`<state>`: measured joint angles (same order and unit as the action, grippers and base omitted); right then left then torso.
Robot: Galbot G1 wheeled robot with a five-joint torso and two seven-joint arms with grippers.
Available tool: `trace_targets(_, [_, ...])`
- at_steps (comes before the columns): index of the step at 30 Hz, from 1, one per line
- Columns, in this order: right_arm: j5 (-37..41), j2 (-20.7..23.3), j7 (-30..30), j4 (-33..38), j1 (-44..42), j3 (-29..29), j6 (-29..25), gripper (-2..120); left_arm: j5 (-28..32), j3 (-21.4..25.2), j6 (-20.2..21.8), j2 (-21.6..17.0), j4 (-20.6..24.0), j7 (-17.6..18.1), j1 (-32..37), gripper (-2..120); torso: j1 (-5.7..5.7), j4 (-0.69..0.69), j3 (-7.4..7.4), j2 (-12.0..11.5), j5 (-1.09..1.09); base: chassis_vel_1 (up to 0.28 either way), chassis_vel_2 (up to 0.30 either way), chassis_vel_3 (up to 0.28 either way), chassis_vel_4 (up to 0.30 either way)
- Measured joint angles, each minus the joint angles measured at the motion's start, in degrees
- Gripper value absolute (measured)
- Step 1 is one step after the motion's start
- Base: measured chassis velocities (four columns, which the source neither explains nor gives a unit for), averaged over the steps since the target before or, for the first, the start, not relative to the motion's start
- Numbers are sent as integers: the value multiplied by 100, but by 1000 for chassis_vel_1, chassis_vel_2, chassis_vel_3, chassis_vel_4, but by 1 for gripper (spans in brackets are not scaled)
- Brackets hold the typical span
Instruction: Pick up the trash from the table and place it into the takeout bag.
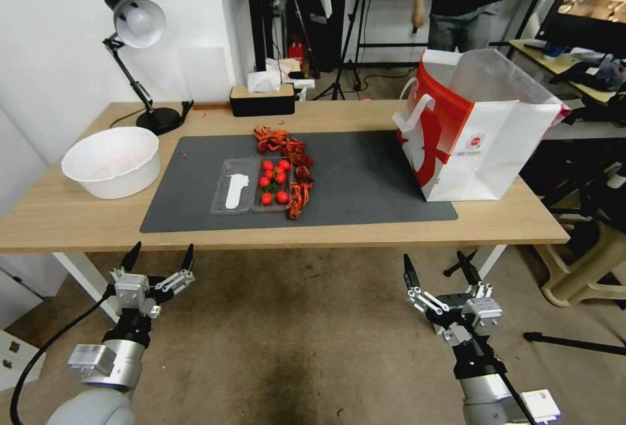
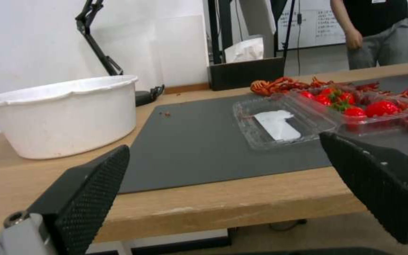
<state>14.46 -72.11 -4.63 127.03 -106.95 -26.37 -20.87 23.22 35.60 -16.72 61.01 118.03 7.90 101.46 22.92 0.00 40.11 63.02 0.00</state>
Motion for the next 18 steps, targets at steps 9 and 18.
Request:
trace_targets(9, [0, -1, 0, -2, -1, 2, 0, 100, 4, 0, 4, -2, 4, 0, -1, 100, 0, 0, 0, 0, 0, 0, 0, 0, 0])
trace_targets(18, [0, -1, -1, -2, -2, 2, 0, 100, 7, 1, 6, -3, 5, 0, -1, 100, 0, 0, 0, 0, -1, 0, 0, 0, 0])
